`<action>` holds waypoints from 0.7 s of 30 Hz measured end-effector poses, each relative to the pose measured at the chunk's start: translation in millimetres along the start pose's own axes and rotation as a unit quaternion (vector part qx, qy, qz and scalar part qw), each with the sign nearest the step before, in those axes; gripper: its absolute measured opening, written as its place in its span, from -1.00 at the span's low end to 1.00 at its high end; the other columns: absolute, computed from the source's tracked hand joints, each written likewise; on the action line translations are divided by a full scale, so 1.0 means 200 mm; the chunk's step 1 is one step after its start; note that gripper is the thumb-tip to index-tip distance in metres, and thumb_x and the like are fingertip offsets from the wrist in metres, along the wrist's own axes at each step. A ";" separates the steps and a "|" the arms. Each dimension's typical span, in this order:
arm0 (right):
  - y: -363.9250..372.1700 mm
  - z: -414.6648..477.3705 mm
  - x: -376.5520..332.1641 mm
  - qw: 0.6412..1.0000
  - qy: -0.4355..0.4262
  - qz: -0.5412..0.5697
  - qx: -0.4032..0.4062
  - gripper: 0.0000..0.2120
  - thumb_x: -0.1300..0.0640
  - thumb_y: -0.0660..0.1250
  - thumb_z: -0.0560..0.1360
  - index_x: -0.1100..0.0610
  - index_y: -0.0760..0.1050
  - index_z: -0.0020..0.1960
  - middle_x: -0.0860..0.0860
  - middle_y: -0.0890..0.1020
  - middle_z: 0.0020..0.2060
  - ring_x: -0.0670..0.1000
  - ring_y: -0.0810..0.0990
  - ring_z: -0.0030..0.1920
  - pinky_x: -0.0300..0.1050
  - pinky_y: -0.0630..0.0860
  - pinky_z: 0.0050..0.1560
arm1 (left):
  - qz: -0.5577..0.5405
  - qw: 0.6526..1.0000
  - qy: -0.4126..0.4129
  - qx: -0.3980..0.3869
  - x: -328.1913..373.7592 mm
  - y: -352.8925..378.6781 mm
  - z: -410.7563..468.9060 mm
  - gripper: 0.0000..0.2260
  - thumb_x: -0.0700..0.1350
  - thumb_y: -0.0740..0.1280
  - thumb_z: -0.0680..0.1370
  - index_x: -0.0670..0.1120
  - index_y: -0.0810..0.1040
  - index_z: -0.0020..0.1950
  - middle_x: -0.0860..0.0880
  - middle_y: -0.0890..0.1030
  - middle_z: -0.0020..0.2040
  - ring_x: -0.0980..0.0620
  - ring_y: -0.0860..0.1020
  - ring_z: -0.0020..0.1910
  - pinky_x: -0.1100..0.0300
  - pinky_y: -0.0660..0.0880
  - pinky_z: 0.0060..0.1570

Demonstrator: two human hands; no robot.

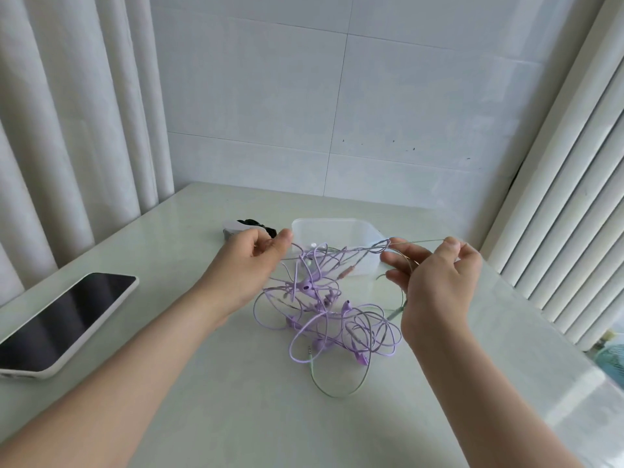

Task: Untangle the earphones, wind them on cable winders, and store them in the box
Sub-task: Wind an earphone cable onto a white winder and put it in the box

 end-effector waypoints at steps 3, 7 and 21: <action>0.02 0.00 0.01 0.999 0.017 -0.014 -0.040 -0.81 0.04 -0.04 0.78 0.07 0.30 0.25 0.05 0.66 -0.43 0.09 0.64 -0.46 -0.16 0.49 -0.50 | -0.002 1.000 0.023 -0.005 0.01 -0.02 -0.01 -0.52 0.27 0.47 0.50 -0.14 0.46 -0.09 0.00 0.36 -0.28 0.06 0.36 -0.28 0.10 0.33 -0.15; 0.05 -0.02 0.03 0.995 0.042 -0.026 -0.091 -0.78 0.04 -0.02 0.78 0.11 0.34 0.25 0.07 0.60 -0.44 0.11 0.61 -0.49 -0.17 0.43 -0.54 | 0.013 0.998 0.020 -0.066 0.06 -0.02 -0.05 -0.51 0.42 0.50 0.37 0.01 0.73 -0.06 0.04 0.35 -0.31 0.08 0.36 -0.27 0.14 0.32 -0.06; 0.05 -0.04 0.01 0.989 0.100 0.073 -0.076 -0.85 0.07 0.04 0.78 0.00 0.38 0.14 0.06 0.64 -0.39 0.08 0.63 -0.45 -0.21 0.46 -0.48 | 0.073 0.996 0.054 -0.020 0.07 0.02 -0.03 -0.88 -0.04 0.41 0.56 0.10 0.75 -0.10 0.06 0.69 -0.16 -0.02 0.54 -0.18 0.09 0.49 -0.13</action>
Point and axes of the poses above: each hand's wrist, its own z-axis towards the middle knuckle, its own y-axis out of the palm, x = y × z, the point moved 3 cm from there along z, towards the middle knuckle
